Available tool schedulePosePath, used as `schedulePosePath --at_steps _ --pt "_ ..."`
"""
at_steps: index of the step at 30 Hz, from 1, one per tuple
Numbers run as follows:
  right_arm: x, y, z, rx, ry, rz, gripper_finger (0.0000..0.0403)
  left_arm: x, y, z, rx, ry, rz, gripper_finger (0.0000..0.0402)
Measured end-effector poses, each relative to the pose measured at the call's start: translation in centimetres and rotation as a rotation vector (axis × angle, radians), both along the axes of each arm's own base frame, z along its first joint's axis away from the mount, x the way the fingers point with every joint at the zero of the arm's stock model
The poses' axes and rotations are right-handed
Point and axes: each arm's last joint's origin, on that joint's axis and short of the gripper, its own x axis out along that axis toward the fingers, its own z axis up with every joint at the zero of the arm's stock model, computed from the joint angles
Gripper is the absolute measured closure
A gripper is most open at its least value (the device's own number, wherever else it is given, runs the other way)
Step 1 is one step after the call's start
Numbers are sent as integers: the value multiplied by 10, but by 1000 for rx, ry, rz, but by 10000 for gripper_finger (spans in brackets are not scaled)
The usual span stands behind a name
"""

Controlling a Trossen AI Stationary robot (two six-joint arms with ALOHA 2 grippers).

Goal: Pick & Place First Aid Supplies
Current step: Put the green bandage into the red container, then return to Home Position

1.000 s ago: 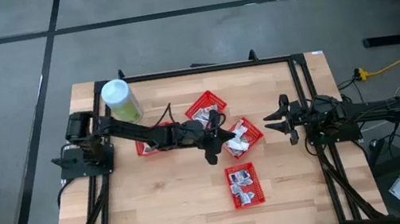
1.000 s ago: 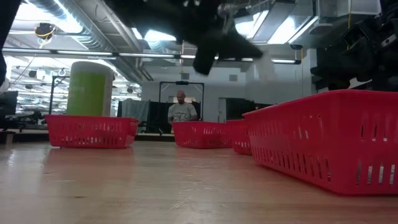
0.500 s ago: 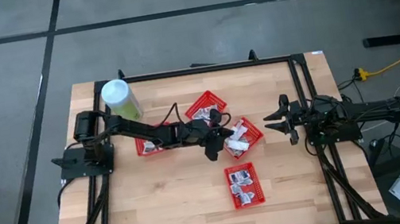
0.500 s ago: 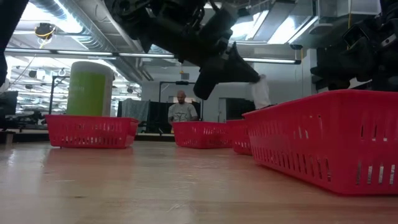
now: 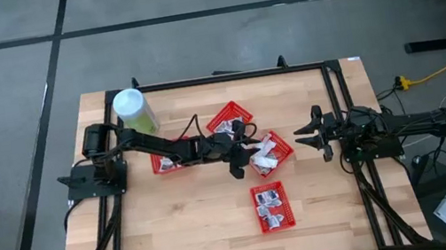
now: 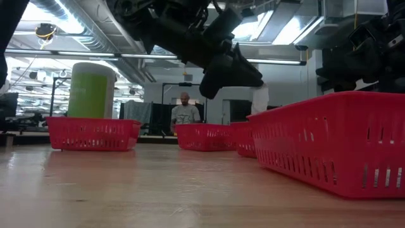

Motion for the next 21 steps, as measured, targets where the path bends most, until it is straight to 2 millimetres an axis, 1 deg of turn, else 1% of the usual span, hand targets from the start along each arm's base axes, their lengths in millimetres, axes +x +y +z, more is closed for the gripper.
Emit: schedulePosePath --at_steps 8,13,15,18,21 --pt "0 0 0 1 0 0 276 0 -9 0 -3 -1 -19 279" --pt "0 0 0 1 0 0 276 0 -17 0 -21 0 -80 279" --pt "0 0 0 0 0 0 276 -1 -19 0 -58 -6 -79 279" --pt "0 0 0 1 0 0 276 -1 -18 3 -160 -30 -78 280" --pt "0 0 0 0 0 0 276 -3 -13 9 -260 -44 -107 283"
